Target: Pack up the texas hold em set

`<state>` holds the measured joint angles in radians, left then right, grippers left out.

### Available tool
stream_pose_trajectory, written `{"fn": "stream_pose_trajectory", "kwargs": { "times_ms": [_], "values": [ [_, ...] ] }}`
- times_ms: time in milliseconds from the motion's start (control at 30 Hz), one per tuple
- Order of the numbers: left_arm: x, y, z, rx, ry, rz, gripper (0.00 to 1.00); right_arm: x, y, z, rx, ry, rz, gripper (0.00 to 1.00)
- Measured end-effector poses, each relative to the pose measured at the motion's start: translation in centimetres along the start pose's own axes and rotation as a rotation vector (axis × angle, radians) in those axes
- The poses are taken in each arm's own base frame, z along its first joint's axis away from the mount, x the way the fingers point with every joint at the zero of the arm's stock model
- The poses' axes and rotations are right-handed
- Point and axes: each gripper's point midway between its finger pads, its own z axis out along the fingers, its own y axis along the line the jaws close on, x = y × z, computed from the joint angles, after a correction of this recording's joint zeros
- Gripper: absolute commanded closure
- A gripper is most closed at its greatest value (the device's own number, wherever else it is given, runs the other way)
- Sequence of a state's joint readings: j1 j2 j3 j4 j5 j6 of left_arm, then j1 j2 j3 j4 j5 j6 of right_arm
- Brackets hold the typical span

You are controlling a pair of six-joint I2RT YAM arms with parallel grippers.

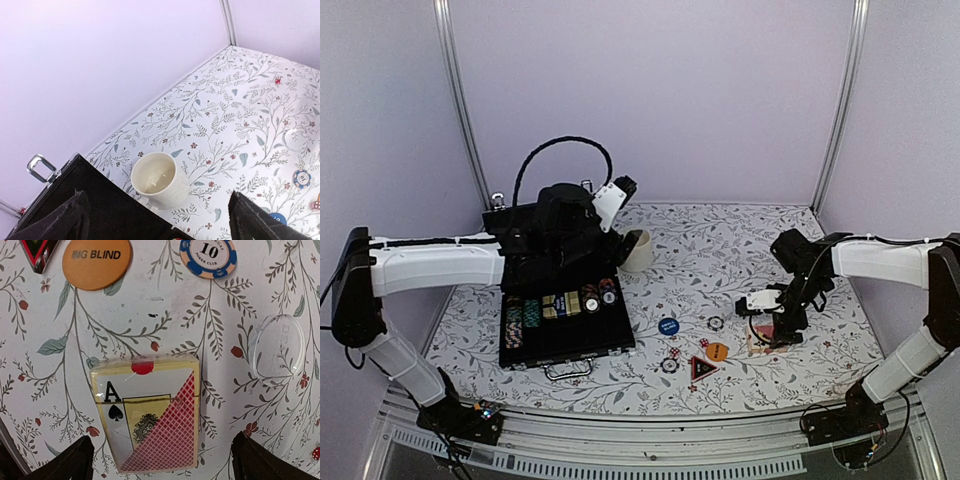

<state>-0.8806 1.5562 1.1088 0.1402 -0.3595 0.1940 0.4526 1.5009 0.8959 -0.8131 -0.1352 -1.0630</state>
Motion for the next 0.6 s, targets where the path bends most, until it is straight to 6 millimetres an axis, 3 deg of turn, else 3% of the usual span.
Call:
{"fn": "stream_pose_trajectory", "kwargs": {
  "times_ms": [133,267,467,600],
  "values": [
    [-0.6,-0.9,-0.7,0.075,-0.020,0.000,0.03,-0.1,0.0,0.4,-0.007,0.003,-0.007,0.01],
    [-3.4,-0.2,-2.9,0.105,-0.089,-0.026,0.03,-0.1,0.4,1.8,-0.052,0.029,-0.007,0.02],
    [-6.2,2.0,-5.4,0.075,-0.172,-0.051,0.03,-0.3,0.6,2.7,-0.080,0.043,0.012,0.15],
    [-6.8,2.8,-6.2,0.068,-0.191,-0.058,0.03,-0.4,0.7,2.7,-0.080,0.049,0.019,0.26]
  ]
}}
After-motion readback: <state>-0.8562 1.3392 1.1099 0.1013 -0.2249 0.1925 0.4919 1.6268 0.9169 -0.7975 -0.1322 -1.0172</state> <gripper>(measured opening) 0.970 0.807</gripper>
